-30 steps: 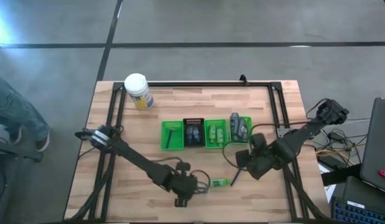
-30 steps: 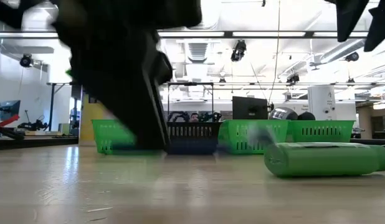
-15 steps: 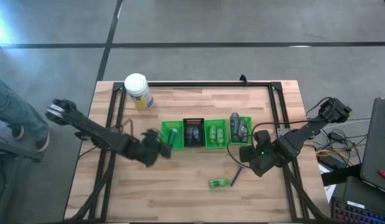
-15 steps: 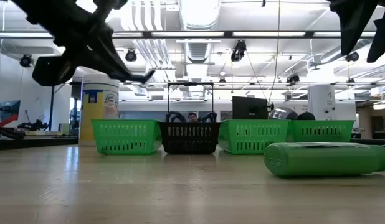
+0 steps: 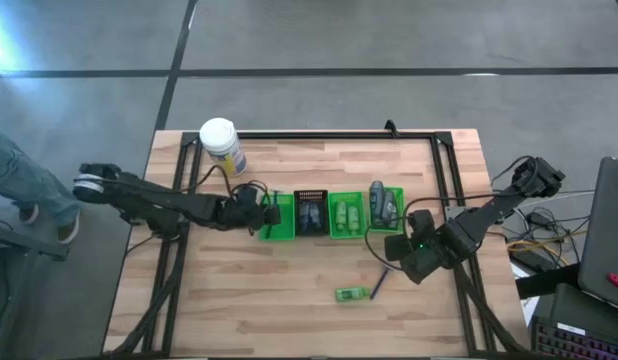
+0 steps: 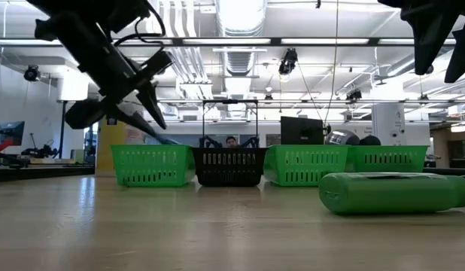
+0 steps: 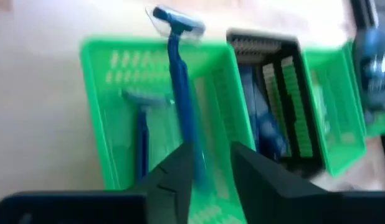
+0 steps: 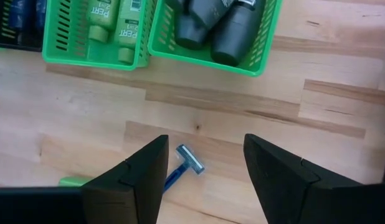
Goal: Pick & Place Travel size toiletries
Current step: Put the blue razor into the left green basket, then put the green shampoo into the middle green basket, then put the blue razor into the left green basket
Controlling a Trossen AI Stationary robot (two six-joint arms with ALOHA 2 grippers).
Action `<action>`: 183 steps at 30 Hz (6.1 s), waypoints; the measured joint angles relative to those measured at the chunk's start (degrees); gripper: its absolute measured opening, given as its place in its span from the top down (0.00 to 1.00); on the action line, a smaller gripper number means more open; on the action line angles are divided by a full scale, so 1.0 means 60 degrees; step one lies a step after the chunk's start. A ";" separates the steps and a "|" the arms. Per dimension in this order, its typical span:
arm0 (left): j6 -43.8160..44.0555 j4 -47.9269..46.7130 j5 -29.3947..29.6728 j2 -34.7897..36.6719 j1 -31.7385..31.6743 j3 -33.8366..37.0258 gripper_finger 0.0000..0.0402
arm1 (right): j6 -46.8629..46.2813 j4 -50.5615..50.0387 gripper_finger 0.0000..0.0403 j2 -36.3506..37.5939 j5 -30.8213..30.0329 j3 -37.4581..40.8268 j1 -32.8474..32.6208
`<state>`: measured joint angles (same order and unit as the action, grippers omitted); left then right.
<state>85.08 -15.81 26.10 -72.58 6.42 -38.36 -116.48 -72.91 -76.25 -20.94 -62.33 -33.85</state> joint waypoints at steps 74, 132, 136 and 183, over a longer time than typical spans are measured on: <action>-1.8051 0.2970 -0.0793 -0.0790 0.3404 -0.2028 0.57 | 1.2167 0.5644 0.70 -0.4068 0.7240 -0.2838 0.3074; -1.2482 -0.2096 0.1167 0.0372 0.4567 -0.2442 0.57 | 1.6509 0.0768 0.31 -0.3477 0.3519 -0.2538 0.1200; -1.2496 -0.2077 0.1167 0.0372 0.4563 -0.2436 0.57 | 1.8089 0.1111 0.34 -0.3786 0.3287 -0.2277 0.0187; -1.2678 -0.1141 0.0983 0.0368 0.4552 -0.2005 0.57 | 1.5396 0.5080 0.95 -0.4157 0.3407 -0.0253 0.0773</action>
<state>9.02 -22.65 32.00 -70.37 33.74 -50.39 -24.10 -42.43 -101.18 -0.49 -63.84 -29.20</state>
